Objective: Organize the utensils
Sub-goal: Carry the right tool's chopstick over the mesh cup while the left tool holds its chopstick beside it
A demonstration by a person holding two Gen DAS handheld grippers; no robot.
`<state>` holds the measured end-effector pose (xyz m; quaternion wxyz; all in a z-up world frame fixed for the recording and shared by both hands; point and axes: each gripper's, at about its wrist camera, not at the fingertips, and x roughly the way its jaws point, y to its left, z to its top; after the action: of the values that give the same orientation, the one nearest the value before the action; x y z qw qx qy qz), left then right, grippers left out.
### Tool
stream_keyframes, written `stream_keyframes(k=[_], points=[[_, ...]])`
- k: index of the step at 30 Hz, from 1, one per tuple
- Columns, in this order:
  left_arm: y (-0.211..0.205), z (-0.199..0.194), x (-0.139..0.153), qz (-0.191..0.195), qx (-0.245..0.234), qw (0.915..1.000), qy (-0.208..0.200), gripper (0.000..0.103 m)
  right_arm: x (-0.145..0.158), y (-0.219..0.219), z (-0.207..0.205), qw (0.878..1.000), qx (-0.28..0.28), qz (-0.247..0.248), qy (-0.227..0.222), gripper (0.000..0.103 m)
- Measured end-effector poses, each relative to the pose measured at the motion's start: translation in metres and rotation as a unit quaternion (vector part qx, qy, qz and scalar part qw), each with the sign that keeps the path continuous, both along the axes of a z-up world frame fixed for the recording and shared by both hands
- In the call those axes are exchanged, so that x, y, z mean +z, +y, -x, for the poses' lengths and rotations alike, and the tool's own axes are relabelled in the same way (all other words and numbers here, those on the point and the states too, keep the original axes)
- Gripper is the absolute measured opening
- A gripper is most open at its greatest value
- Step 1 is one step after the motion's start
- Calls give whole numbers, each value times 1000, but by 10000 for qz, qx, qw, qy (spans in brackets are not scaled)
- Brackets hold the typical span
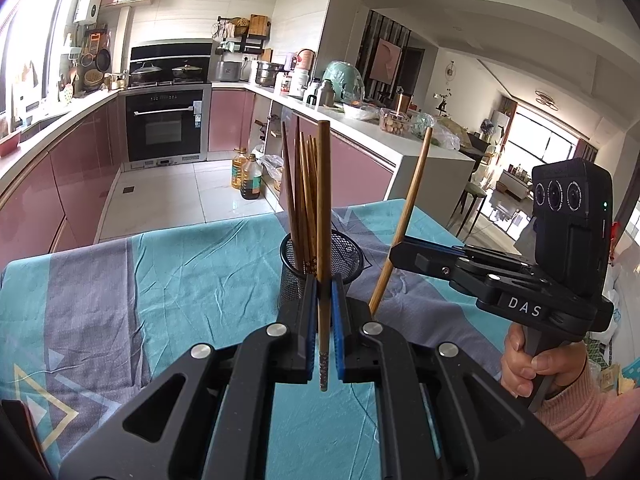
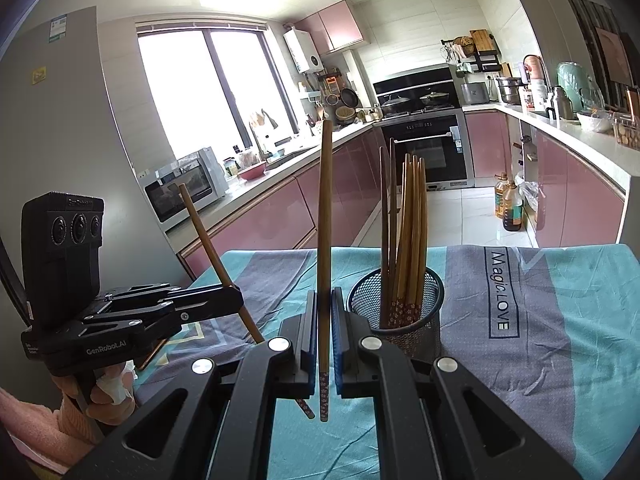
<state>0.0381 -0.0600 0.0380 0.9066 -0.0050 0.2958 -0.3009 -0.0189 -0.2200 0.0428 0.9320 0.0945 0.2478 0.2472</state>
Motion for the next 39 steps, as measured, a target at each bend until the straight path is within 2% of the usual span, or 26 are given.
stream_keyframes(k=[39], points=[[-7,-2,16,0,-81,9999,-126,8,13,-1,-8,9999,2,37,-137,6]])
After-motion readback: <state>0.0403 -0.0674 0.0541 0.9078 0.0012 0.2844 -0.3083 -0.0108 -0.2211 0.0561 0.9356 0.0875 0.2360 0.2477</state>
